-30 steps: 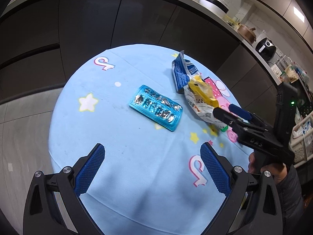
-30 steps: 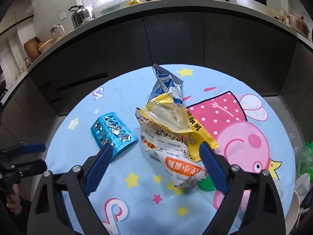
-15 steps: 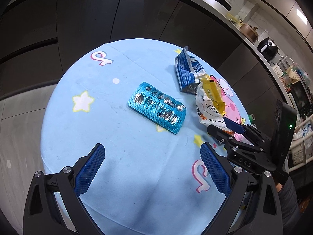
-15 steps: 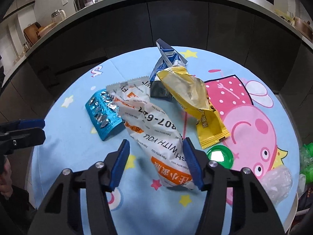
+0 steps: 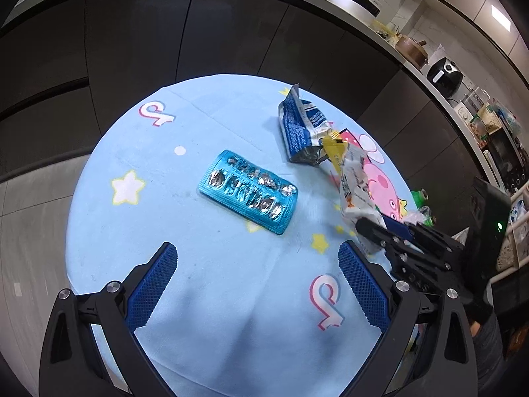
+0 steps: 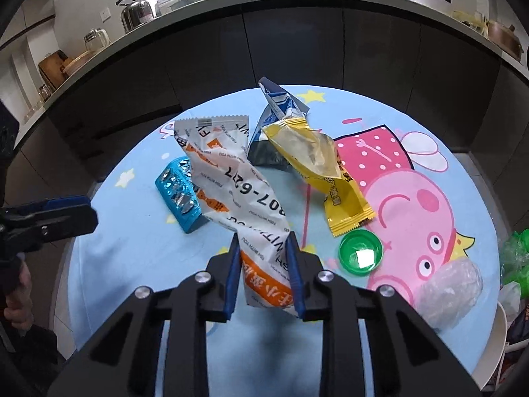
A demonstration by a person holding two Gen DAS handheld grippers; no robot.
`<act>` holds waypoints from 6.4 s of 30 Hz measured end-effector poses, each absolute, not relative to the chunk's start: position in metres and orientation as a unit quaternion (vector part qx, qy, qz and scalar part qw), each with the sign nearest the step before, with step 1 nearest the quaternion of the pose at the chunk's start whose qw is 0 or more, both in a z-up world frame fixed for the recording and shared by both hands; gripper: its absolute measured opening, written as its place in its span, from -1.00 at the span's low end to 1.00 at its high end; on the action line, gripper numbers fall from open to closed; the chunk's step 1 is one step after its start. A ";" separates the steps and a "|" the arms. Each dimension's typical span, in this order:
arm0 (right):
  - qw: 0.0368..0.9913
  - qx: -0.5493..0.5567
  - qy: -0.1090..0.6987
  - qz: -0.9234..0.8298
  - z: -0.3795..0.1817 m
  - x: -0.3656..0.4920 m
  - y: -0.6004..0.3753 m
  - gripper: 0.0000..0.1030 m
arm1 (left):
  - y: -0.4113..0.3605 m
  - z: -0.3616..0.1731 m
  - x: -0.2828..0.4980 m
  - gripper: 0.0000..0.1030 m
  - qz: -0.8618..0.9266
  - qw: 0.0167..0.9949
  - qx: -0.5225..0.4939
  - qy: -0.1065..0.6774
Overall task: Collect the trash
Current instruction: 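Grasp the white-orange snack wrapper with the right gripper and lift it, then grasp the yellow packet with the left gripper and lift it, then carry the snack wrapper and yellow packet over the white bin, then open both grippers to drop the wrapper and packet into the bin, then move both tools back over the table toward the remaining bags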
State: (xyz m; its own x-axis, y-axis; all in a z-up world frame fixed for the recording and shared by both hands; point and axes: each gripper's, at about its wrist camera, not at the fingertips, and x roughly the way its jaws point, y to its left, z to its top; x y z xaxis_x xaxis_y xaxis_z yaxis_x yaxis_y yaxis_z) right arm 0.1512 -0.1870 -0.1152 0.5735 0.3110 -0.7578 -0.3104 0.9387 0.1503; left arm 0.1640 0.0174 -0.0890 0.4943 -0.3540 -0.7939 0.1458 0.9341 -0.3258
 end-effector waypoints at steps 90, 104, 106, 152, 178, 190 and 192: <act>0.880 0.260 0.358 -0.173 -0.157 -0.044 -0.487 -0.43 | -0.374 -0.075 0.129 -0.98 -0.418 0.759 0.033 0.498; 0.865 0.282 0.378 -0.169 -0.187 -0.034 -0.502 -0.41 | -0.393 -0.098 0.146 0.20 -0.386 0.776 0.056 0.496; 0.865 0.282 0.380 -0.168 -0.188 -0.031 -0.501 -0.41 | -0.389 -0.089 0.145 0.35 -0.381 0.788 0.051 0.481; 0.928 0.154 0.335 -0.058 -0.095 0.007 -0.397 0.93 | -0.198 -0.024 0.124 0.83 -0.262 0.866 -0.027 0.424; 0.929 0.103 0.352 0.053 -0.074 0.041 -0.265 0.93 | 0.011 -0.048 0.100 0.83 -0.112 0.883 -0.087 0.447; 0.907 0.139 0.396 -0.022 -0.104 0.098 -0.297 0.81 | 0.016 -0.087 0.165 0.83 -0.109 0.863 -0.080 0.486; 0.902 0.142 0.405 -0.033 -0.112 0.110 -0.304 0.74 | 0.015 -0.093 0.176 0.83 -0.108 0.859 -0.081 0.494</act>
State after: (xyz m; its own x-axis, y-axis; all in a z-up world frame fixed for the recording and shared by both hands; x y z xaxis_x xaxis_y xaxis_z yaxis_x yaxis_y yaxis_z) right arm 0.1095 -0.3035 -0.1116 0.6689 0.0549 -0.7413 0.1753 0.9575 0.2291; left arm 0.1755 0.0153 -0.0934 0.4895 -0.2654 -0.8306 0.1057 0.9636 -0.2456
